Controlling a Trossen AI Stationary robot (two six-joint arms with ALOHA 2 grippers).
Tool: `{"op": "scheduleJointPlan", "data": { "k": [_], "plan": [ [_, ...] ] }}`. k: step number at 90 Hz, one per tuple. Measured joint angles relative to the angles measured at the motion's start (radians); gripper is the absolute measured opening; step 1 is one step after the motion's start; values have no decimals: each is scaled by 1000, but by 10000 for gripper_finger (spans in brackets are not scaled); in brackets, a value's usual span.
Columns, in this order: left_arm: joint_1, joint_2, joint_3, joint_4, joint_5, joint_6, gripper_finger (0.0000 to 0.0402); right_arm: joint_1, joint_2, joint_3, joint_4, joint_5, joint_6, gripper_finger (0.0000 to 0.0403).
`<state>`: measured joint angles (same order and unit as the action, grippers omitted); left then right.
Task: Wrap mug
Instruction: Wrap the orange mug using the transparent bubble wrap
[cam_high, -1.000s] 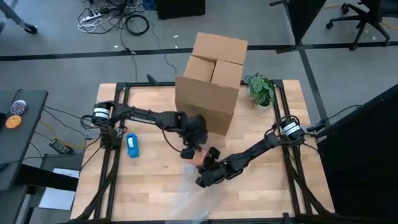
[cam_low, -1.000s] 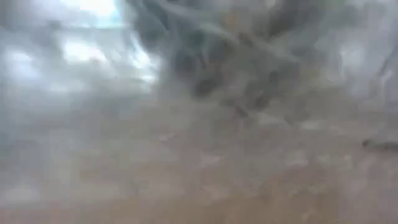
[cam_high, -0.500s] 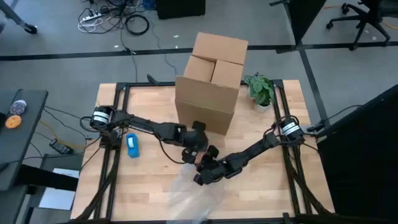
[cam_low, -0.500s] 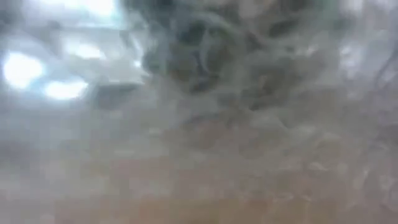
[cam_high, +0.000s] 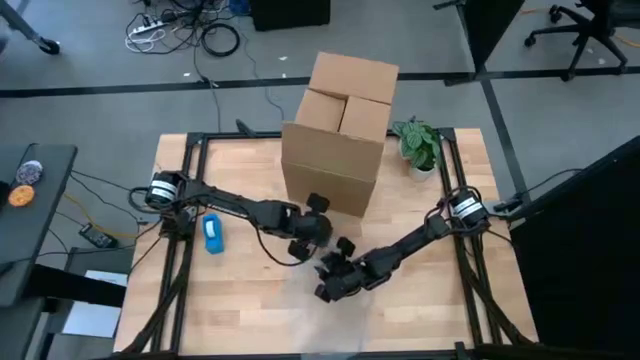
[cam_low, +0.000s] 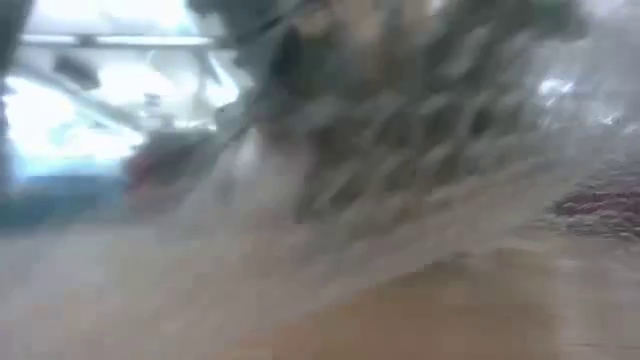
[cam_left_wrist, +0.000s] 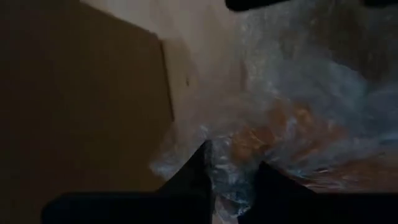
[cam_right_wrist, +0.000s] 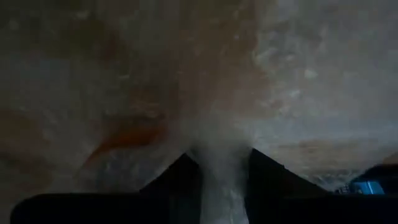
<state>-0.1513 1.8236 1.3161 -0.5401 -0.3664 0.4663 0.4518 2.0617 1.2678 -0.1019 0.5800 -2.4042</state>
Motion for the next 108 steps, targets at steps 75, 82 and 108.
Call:
{"op": "scheduleJointPlan", "data": {
  "k": [75, 82, 108],
  "plan": [
    [-7, 1, 0, 15, -32, 4, 13, 25, -2, 3, 2, -1, 84, 138],
    [-7, 1, 0, 15, -32, 4, 12, 27, -2, 3, 2, 1, 98, 151],
    [-7, 0, 65, 30, -32, 14, 11, 39, -55, 4, -92, 87, 113, 178]
  ]
}}
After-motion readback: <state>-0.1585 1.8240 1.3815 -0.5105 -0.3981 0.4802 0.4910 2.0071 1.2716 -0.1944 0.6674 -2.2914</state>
